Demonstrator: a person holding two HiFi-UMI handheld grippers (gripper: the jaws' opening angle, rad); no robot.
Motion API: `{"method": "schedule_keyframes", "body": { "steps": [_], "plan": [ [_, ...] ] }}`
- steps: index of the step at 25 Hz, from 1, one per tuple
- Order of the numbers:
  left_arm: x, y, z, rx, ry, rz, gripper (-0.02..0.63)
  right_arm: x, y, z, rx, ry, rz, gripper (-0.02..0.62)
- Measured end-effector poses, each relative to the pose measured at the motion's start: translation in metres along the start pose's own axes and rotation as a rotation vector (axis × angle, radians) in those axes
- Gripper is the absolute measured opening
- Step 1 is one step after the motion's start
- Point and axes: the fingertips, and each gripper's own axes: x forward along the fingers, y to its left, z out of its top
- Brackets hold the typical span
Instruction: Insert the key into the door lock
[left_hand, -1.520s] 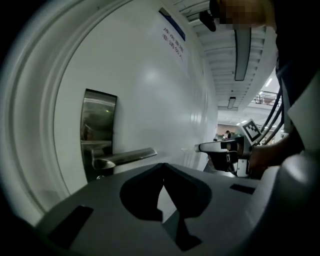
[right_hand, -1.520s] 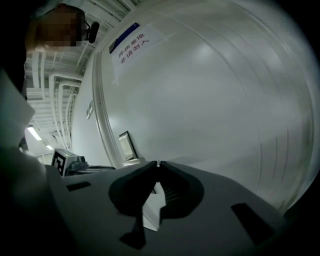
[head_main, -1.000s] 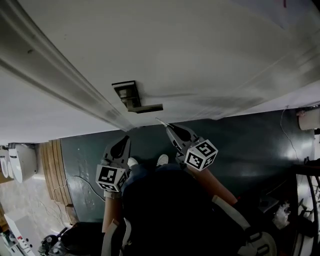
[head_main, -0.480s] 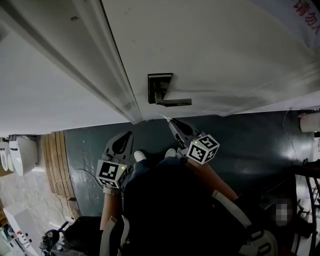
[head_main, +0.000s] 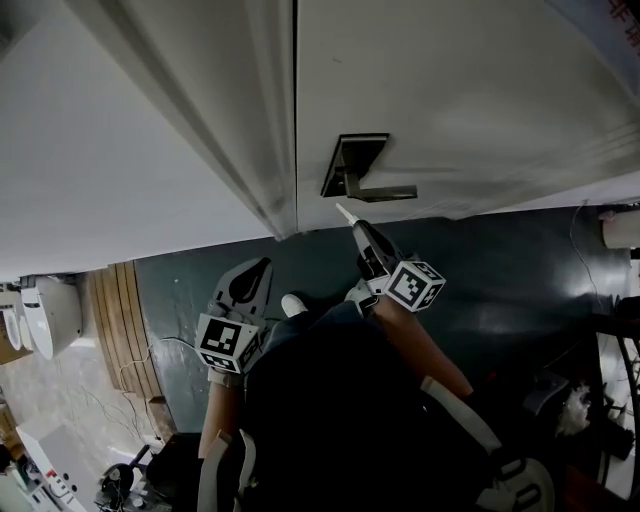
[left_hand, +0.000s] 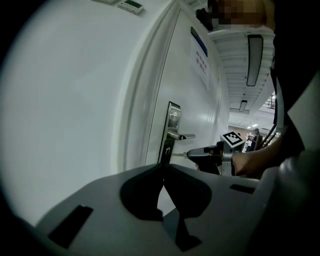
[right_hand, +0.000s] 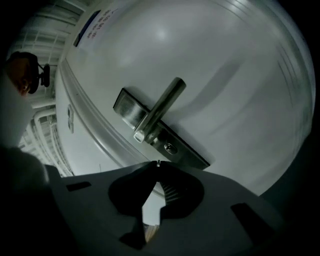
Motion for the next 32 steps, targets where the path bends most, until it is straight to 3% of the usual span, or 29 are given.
{"method": "schedule_keyframes", "body": {
  "steps": [10, 17, 32],
  "plan": [
    [-0.002, 0.011, -0.009, 0.023, 0.029, -0.056, 0.008, 0.013, -0.017, 0.003, 0.309, -0.211, -0.018, 0.032],
    [0.0, 0.013, -0.014, 0.041, 0.046, -0.085, 0.008, 0.015, -0.03, 0.004, 0.403, -0.288, -0.024, 0.032],
    [0.004, 0.023, -0.012, 0.04, 0.043, -0.097, 0.008, 0.017, -0.03, 0.003, 0.542, -0.32, -0.021, 0.032]
  ]
}}
